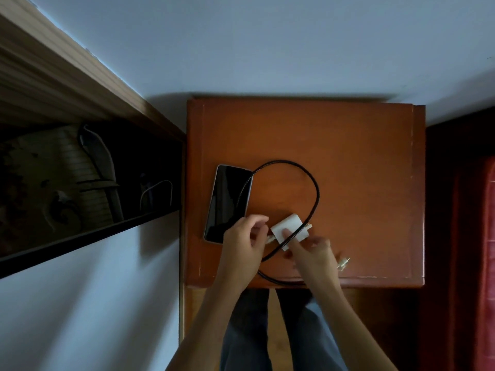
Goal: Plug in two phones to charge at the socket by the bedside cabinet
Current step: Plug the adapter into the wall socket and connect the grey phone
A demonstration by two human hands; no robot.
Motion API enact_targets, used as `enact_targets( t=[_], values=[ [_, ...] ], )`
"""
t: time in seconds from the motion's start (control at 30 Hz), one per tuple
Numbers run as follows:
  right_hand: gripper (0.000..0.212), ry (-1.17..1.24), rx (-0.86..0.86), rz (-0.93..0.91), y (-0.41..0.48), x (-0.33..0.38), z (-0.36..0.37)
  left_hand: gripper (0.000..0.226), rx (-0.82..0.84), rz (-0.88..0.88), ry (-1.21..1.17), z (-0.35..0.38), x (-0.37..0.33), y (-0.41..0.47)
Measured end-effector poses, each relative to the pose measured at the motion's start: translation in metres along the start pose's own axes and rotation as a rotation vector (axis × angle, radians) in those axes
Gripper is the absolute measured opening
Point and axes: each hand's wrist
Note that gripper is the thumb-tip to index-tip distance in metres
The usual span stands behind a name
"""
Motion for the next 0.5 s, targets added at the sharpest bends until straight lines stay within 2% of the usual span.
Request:
enact_targets(
  t=[0.13,0.27,0.37,0.5],
  values=[
    [0.073,0.068,-0.077,0.037,0.007,0.018,0.021,0.027,-0.029,-0.006,-0.022,-0.003,-0.005,-0.001],
    [0.055,0.107,-0.110,0.003,0.011,0.028,0.020,0.034,-0.276,0.108,-0.050,-0.015,-0.022,-0.007],
    [0.043,0.077,-0.145,-0.108,0.002,0.038,0.007,0.033,-0.429,0.209,-0.128,-0.030,-0.045,-0.005],
    [0.041,-0.025,-0.288,-0.305,-0.018,0.063,-0.020,0.024,-0.456,0.395,-0.198,-0.051,-0.089,-0.002]
  ],
)
Point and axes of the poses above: each hand's wrist, its own y-axis towards the middle knuckle, its own z-axis out of the palm, x = y × z, and after that the axes turned 11 degrees about x, right-handed
